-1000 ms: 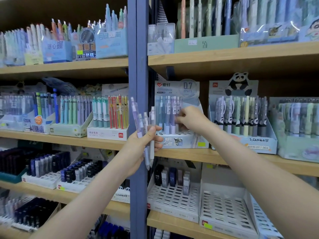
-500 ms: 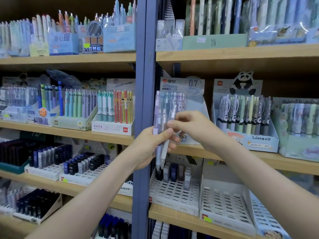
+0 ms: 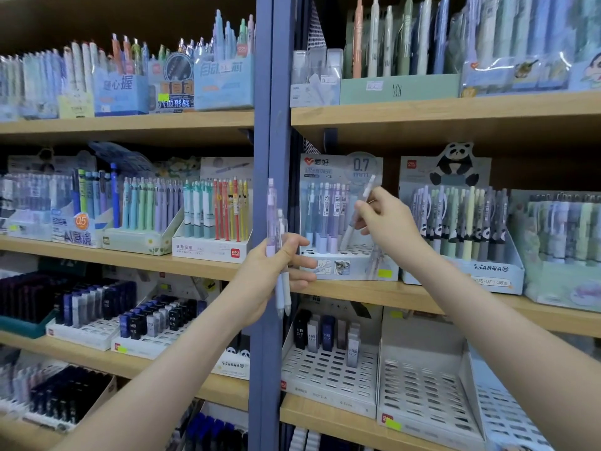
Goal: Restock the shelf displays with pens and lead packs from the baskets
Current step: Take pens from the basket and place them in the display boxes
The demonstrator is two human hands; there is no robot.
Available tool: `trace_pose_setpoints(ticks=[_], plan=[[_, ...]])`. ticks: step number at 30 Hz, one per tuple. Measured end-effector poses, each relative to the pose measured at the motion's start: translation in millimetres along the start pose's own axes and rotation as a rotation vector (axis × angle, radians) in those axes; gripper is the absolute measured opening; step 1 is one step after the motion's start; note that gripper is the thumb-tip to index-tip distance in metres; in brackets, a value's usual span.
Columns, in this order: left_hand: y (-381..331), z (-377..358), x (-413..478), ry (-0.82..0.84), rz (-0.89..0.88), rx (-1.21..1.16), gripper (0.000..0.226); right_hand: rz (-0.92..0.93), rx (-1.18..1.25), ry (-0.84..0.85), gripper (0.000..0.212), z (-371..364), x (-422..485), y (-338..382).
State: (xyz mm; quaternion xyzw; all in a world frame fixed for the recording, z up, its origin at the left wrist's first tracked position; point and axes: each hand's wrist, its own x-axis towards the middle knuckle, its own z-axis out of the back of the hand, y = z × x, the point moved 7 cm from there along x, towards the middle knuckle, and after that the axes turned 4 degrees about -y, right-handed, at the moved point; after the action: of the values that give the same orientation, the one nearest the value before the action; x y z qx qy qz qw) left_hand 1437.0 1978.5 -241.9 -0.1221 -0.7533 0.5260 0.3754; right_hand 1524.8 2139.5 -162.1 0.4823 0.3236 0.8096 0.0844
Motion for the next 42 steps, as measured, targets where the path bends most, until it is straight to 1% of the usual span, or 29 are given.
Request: trace_pose_setpoints(ticks=[2, 4, 7, 11, 16, 20, 22, 23, 25, 26, 27, 28, 29, 31, 32, 33, 34, 37, 40, 42], plan=[[0, -1, 0, 0.009, 0.003, -0.003, 0.041, 0.017, -0.043, 0.058, 0.013, -6, 3, 2], [0, -2, 0, 0.013, 0.011, 0.027, 0.038, 0.044, -0.124, 0.124, 0.015, -14, 6, 5], [7, -3, 1, 0.030, 0.070, 0.035, 0.024, 0.056, -0.207, 0.156, 0.018, -20, 10, 9], [16, -9, -4, 0.123, 0.162, -0.043, 0.007, 0.017, -0.198, 0.150, 0.016, -21, 14, 5], [9, -10, -10, 0.179, 0.163, -0.194, 0.012, -0.019, -0.217, 0.186, 0.012, -28, 11, -4], [1, -8, -10, 0.205, 0.116, -0.236, 0.018, -0.012, -0.245, 0.213, 0.010, -30, 11, -3], [-1, -8, -11, 0.215, 0.098, -0.217, 0.020, -0.011, -0.296, 0.228, 0.018, -29, 9, -6], [-1, -7, -11, 0.215, 0.089, -0.200, 0.021, -0.008, -0.304, 0.205, 0.023, -26, 6, -6], [-1, -7, -11, 0.217, 0.075, -0.172, 0.023, 0.013, -0.268, 0.082, 0.030, -16, -3, -3], [-1, -7, -11, 0.219, 0.069, -0.156, 0.024, 0.042, -0.228, 0.017, 0.031, -11, -10, 3], [-2, -9, -10, 0.226, 0.066, -0.138, 0.024, 0.066, -0.159, -0.013, 0.028, -8, -19, 10], [-2, -11, -10, 0.234, 0.066, -0.116, 0.024, 0.070, -0.066, 0.010, 0.025, -9, -27, 16], [-2, -13, -10, 0.243, 0.072, -0.090, 0.023, 0.067, 0.020, 0.085, 0.022, -14, -35, 23], [0, -20, -12, 0.264, 0.099, -0.026, 0.022, 0.043, 0.078, 0.300, 0.017, -30, -51, 30], [1, -24, -13, 0.284, 0.114, -0.005, 0.024, 0.026, 0.103, 0.376, 0.013, -36, -56, 31], [1, -28, -15, 0.306, 0.121, -0.001, 0.024, 0.002, 0.153, 0.411, 0.007, -38, -59, 32], [0, -32, -16, 0.327, 0.123, -0.014, 0.023, -0.021, 0.222, 0.410, 0.006, -37, -59, 32], [-3, -37, -17, 0.347, 0.124, -0.078, 0.029, -0.055, 0.336, 0.335, 0.016, -24, -51, 29], [-3, -36, -16, 0.323, 0.140, -0.099, 0.028, -0.077, 0.423, 0.275, 0.016, -13, -42, 25], [-3, -35, -14, 0.310, 0.140, -0.090, 0.025, -0.085, 0.452, 0.275, 0.015, -11, -41, 23]])
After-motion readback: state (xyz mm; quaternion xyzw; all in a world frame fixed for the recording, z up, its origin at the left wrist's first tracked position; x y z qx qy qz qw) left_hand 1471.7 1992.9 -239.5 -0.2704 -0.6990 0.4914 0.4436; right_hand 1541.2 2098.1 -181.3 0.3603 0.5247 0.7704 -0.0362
